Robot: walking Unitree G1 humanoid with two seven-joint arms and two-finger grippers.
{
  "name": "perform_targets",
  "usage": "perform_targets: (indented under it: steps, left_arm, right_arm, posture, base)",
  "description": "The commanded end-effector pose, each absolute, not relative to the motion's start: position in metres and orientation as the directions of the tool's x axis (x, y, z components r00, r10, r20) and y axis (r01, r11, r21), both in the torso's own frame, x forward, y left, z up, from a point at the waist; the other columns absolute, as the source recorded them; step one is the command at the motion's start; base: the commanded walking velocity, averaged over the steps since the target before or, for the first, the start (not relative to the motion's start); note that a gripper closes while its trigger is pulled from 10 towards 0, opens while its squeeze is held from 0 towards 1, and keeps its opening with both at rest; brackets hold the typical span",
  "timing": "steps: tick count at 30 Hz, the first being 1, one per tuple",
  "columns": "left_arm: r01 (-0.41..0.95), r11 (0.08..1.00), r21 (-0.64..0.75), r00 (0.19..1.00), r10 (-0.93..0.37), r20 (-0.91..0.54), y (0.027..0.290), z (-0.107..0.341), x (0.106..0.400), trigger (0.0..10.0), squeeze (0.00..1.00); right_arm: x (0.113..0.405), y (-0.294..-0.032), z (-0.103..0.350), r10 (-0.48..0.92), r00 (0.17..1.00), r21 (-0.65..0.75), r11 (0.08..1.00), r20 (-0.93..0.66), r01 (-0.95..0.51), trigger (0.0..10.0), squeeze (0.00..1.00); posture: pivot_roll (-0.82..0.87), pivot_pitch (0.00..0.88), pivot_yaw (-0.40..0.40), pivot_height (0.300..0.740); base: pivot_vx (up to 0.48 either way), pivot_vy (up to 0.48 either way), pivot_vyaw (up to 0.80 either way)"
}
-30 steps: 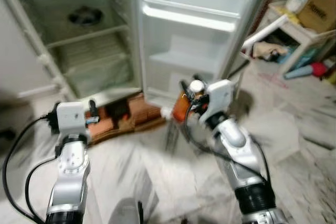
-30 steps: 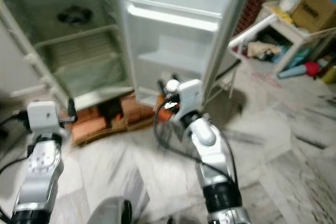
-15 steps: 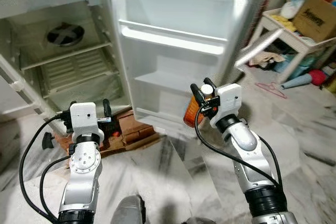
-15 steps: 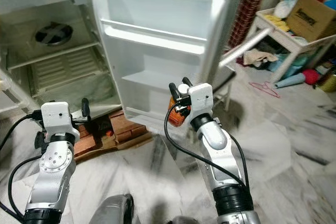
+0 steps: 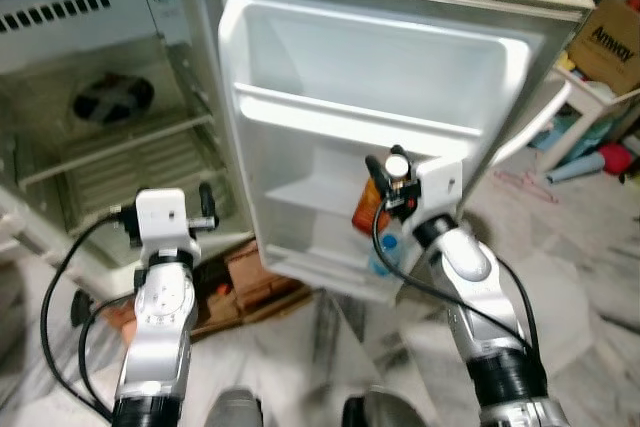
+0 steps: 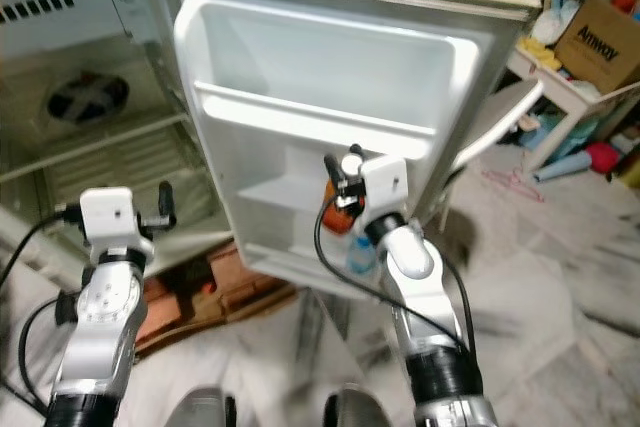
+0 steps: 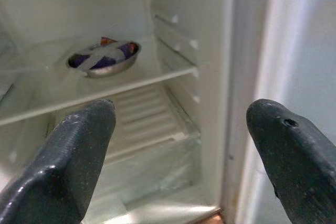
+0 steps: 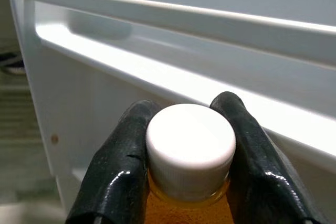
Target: Restocking fridge
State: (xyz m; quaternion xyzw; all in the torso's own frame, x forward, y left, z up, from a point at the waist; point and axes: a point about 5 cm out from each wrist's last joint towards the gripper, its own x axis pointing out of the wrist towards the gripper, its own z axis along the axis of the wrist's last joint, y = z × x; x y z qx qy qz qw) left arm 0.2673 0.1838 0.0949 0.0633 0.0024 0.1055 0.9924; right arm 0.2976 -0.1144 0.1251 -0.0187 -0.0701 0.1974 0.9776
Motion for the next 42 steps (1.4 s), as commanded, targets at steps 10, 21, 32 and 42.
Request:
perform_targets:
  steps: [10,21,32,42]
  left_arm:
    - [-0.18,0.979,0.093,0.982,0.185,-0.048,0.181,0.086,0.264,10.0,0.0]
    - [-0.171,0.982,0.079,0.983,0.176,-0.057,0.18,0.086,0.264,10.0,0.0]
    - [-0.163,0.983,0.079,0.984,0.168,-0.06,0.179,0.086,0.263,10.0,0.0]
    - [-0.159,0.984,0.083,0.984,0.165,-0.064,0.178,0.086,0.263,10.0,0.0]
  right_arm:
    - [0.303,-0.12,0.124,0.323,0.939,-0.09,0.945,0.117,-0.314,10.0,0.0]
    - [0.303,-0.121,0.12,0.317,0.943,-0.081,0.948,0.102,-0.309,10.0,0.0]
    - [0.302,-0.121,0.118,0.316,0.944,-0.079,0.948,0.095,-0.309,10.0,0.0]
    - [0.301,-0.12,0.116,0.32,0.944,-0.074,0.946,0.084,-0.315,10.0,0.0]
  posture:
    - [0.06,0.095,-0.036,0.74]
    - [0.06,0.099,-0.036,0.74]
    - [0.06,0.104,-0.035,0.74]
    - [0.06,0.108,-0.036,0.72]
  base:
    - [0.0,0.0,0.0]
    - [0.0,0.045,0.0]
    - [0.0,0.201,0.0]
    - [0.0,0.0,0.0]
